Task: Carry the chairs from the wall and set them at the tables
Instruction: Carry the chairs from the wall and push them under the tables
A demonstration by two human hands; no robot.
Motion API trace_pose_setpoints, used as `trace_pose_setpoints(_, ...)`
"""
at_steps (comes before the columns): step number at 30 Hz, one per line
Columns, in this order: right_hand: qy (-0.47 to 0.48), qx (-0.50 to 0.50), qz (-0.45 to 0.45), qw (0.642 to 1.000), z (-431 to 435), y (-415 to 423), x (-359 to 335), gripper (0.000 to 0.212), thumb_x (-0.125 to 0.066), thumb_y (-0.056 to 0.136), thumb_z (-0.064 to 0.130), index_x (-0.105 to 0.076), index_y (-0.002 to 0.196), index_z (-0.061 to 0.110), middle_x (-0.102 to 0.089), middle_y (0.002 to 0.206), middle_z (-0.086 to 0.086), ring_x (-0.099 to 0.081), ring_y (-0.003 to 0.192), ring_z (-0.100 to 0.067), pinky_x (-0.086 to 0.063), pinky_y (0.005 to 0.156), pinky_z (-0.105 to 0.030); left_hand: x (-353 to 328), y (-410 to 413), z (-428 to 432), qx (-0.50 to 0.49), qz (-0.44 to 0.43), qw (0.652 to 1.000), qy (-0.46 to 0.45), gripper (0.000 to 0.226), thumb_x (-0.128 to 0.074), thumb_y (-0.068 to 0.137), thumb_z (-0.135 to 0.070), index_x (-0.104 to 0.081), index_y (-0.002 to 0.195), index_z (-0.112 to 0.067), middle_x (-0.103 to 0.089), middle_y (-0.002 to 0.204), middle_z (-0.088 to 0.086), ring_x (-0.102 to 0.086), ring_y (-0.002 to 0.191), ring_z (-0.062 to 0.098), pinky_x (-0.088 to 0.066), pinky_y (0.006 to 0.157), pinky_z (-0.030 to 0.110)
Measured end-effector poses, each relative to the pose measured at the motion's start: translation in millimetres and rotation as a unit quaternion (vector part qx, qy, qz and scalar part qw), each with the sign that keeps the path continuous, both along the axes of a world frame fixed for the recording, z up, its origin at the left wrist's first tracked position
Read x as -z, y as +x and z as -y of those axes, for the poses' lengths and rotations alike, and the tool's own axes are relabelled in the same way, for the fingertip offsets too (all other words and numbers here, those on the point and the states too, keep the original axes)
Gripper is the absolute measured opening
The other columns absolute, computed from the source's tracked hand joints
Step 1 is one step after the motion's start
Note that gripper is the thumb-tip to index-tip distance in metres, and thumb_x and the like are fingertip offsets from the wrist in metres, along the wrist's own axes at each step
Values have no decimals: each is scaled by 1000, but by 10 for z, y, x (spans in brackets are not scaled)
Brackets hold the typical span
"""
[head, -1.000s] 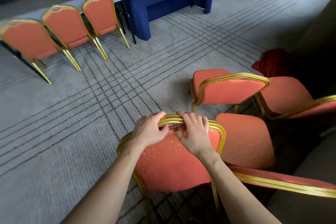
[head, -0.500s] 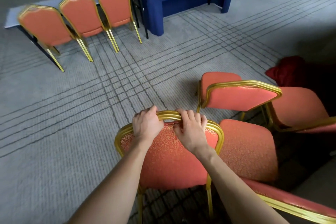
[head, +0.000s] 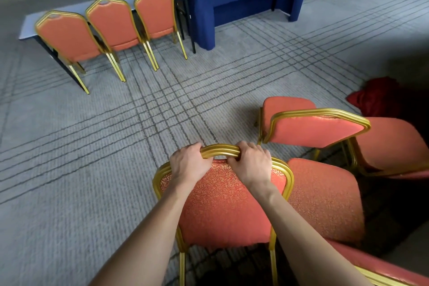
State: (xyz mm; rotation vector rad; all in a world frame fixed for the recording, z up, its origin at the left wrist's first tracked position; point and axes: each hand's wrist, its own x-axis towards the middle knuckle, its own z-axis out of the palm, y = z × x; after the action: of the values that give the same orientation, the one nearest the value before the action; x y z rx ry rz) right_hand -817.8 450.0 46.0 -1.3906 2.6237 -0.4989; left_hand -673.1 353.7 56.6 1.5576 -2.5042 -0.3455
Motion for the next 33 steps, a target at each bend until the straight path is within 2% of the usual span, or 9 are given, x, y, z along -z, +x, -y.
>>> trace_pose_setpoints(3, 5, 16, -4, 1000, 99, -98, -9, 44, -62, 86, 58, -63, 119, 28, -72, 110, 2, -67, 106, -25, -43, 95, -41, -2, -86, 98, 8, 22, 999, 25, 34, -61, 88, -57, -70, 106, -29, -74, 108, -3, -66, 108, 22, -32, 115, 47)
trace_pose_setpoints(7, -37, 29, -10, 999, 252, -163, 63, 67, -68, 82, 56, -52, 135, 19, -65, 117, -1, -66, 107, -28, -45, 96, -46, 43, -159, 382, 26, 2, 995, 91, 58, -64, 87, -56, -56, 139, -32, -45, 153, -7, -54, 132, 23, -44, 103, 45)
trace_pose_setpoints(8, -40, 38, -14, 998, 339, -208, 82, 72, -69, 80, 55, -51, 138, 17, -63, 119, -3, -66, 107, -29, -47, 95, -46, 56, -199, 476, 26, 2, 996, 91, 52, -64, 87, -56, -60, 133, -31, -50, 147, -6, -58, 126, 23, -46, 99, 42)
trace_pose_setpoints(10, -36, 50, -21, 998, 513, -314, 110, 65, -71, 77, 51, -57, 130, 17, -63, 116, -4, -64, 104, -31, -49, 89, -45, 59, -268, 599, 19, 2, 997, 69, 32, -63, 88, -55, -67, 102, -27, -66, 101, -5, -68, 96, 22, -45, 80, 33)
trace_pose_setpoints(13, -28, 56, -49, 997, 830, -442, 123, 33, -57, 77, 50, -65, 85, 19, -71, 85, -3, -67, 87, -33, -47, 76, -40, 52, -425, 834, -2, 0, 1000, 30, 32, -66, 86, -53, -61, 77, -22, -50, 61, -9, -57, 65, 18, -36, 67, 29)
trace_pose_setpoints(16, 15, 66, -51, 996, 1131, -562, 99, 32, -52, 78, 50, -60, 70, 20, -72, 72, -6, -69, 74, -35, -48, 68, -36, 125, -541, 1159, 13, 9, 999, 43, 36, -66, 83, -54, -62, 73, -19, -64, 68, -3, -62, 66, 20, -46, 68, 30)
trace_pose_setpoints(22, 96, 8, -87, 992, 1677, -754, -33, 40, -58, 87, 59, -70, 89, 22, -76, 93, -7, -70, 92, -34, -48, 71, -35, 155, -609, 1749, 28, 20, 997, 66, 45, -63, 82, -59, -73, 91, -16, -76, 94, 7, -72, 93, 31, -52, 84, 36)
trace_pose_setpoints(28, 61, -78, -97, 990, 2450, -913, -181, 45, -56, 84, 63, -68, 84, 20, -75, 90, -8, -69, 90, -37, -46, 69, -36, -53, -611, 2327, 1, 1, 997, 79, 38, -64, 83, -55, -68, 79, -17, -73, 80, 0, -72, 81, 27, -54, 77, 33)
trace_pose_setpoints(33, -14, -108, -82, 991, 3049, -1135, -191, 44, -52, 72, 66, -48, 61, 23, -68, 63, -6, -66, 63, -36, -44, 55, -33, -204, -739, 2833, -12, 12, 998, 52, 34, -64, 84, -51, -64, 74, -19, -70, 74, -4, -70, 75, 22, -50, 74, 30)
